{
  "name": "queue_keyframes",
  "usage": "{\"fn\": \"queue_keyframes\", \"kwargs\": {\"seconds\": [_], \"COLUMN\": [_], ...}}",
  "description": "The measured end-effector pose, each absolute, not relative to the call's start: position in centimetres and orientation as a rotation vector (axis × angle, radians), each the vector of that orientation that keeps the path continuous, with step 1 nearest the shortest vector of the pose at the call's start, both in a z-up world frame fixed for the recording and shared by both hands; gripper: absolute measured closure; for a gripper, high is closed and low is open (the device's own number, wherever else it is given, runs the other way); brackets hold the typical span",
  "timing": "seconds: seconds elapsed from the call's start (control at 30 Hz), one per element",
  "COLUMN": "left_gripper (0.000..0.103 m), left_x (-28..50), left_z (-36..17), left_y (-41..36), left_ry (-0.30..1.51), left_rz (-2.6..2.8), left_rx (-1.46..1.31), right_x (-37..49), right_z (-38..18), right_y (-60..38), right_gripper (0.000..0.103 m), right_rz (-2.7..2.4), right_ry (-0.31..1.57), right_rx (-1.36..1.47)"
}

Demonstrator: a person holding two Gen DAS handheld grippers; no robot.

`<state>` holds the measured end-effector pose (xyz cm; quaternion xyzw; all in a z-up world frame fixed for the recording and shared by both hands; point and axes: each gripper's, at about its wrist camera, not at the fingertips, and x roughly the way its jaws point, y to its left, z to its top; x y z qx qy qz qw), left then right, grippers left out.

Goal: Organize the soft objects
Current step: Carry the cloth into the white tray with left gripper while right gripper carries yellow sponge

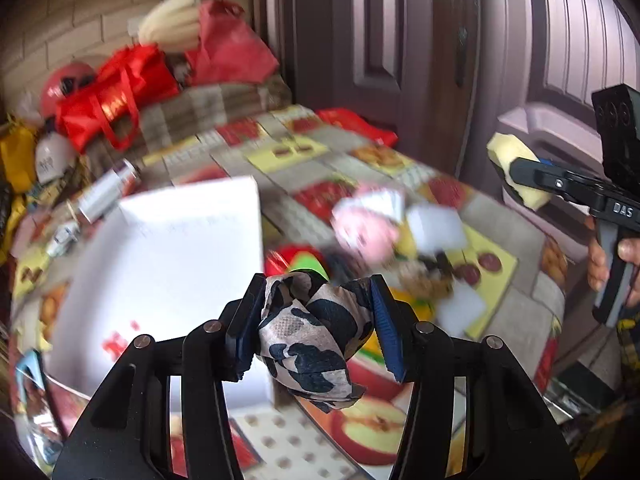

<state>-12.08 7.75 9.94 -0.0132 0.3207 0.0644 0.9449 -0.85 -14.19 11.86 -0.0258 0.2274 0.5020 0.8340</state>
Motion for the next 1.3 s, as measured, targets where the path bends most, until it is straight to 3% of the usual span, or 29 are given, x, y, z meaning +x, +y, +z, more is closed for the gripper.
{"fn": "queue_keyframes", "kwargs": {"seconds": [0.33,0.53,0.9,1.3], "left_gripper": [0.052,0.052,0.052,0.052], "left_x": [-9.5,-10.9,-9.6,-10.2], "left_z": [17.8,15.9,6.7,6.4], "left_y": [14.7,19.1,27.8,28.1], "left_ry": [0.394,0.369,0.568,0.561], "left_rz": [0.364,0.434,0.496,0.558], "left_rx": [0.001,-0.119,-0.42,-0.411], "right_x": [0.4,-0.7,-0.9,-1.8], "right_z": [19.9,22.1,13.9,7.7], "right_y": [-10.9,-6.8,6.0,9.8], "right_gripper": [0.043,0.041,0.042,0.041], "right_rz": [1.112,1.161,1.236,1.2], "right_ry": [0.34,0.284,0.56,0.733], "right_rx": [0.197,0.216,0.071,-0.045]}}
